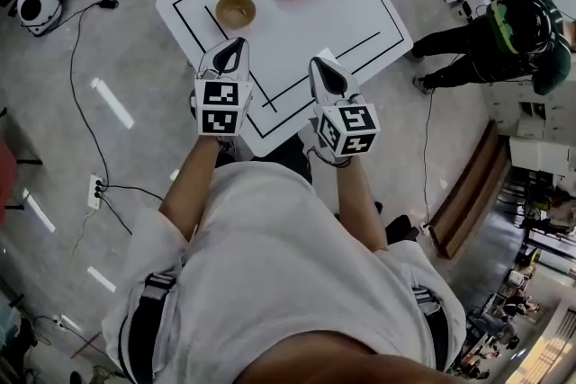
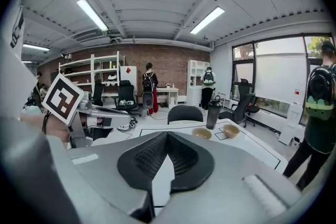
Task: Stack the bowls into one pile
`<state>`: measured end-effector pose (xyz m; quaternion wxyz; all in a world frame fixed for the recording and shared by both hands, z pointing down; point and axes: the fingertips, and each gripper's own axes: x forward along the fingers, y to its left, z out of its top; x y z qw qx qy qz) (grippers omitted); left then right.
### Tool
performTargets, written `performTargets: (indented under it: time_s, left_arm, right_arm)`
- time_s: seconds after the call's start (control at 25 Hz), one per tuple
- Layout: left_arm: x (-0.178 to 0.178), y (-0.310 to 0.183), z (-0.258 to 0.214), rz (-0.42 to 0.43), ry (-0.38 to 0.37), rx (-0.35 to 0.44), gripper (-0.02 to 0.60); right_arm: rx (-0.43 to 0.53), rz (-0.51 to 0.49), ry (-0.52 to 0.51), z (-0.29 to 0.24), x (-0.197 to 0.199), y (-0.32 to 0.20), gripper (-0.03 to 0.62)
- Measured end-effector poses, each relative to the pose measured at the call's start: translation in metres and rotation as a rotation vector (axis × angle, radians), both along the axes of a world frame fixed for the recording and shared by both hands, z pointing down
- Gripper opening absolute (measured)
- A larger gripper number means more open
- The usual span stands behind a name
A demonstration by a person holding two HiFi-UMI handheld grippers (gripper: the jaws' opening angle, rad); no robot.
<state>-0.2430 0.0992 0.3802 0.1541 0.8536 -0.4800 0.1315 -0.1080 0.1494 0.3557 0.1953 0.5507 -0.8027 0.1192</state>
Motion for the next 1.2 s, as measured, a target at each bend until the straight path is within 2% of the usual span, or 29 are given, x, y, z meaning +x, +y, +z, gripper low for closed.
performTargets:
  time_s: [0.16,0.32,0.52,0.6,0.72,0.84,0.96,1.12,1.2]
  left_arm:
    - [-0.013,-0.014,0.014,-0.088,-0.005,-0.015,0.003]
    - [-0.021,-0.007,0.034,-0.162,-0.022,-0.055,0.002]
    - [-0.025,-0.017,0.045,-0.287,-0.041,-0.083,0.002]
    - [-0.011,-0.022,0.055,-0.321,-0.057,-0.11,0.002]
    - [0.021,-0.028,0.065,-0.309,-0.068,-0.13,0.002]
    - [0.049,-0.033,0.071,-0.294,-0.082,-0.153,0.003]
    - [0.068,-0.042,0.082,-0.339,-0.102,-0.197,0.003]
    - [0.098,-0.049,0.088,-0.415,0.0,-0.235,0.002]
    - [0.111,-0.051,0.092,-0.424,0.002,-0.245,0.002]
  right_arm:
    - [-0.011,-0.067,0.031,0.012,0.015,-0.029,-0.002]
    - [-0.058,-0.136,0.074,0.032,0.035,-0.056,-0.002]
    - [-0.079,-0.217,0.136,0.039,0.066,-0.112,-0.002]
    - [-0.083,-0.246,0.198,0.047,0.083,-0.13,-0.002]
    - [-0.096,-0.298,0.308,0.059,0.113,-0.152,-0.002]
    - [-0.139,-0.325,0.354,0.074,0.146,-0.172,-0.002]
    - [-0.16,-0.354,0.404,0.093,0.176,-0.195,-0.002]
    - [-0.212,-0.414,0.355,0.118,0.201,-0.216,-0.002]
    - [-0.206,-0.437,0.351,0.124,0.208,-0.227,-0.002]
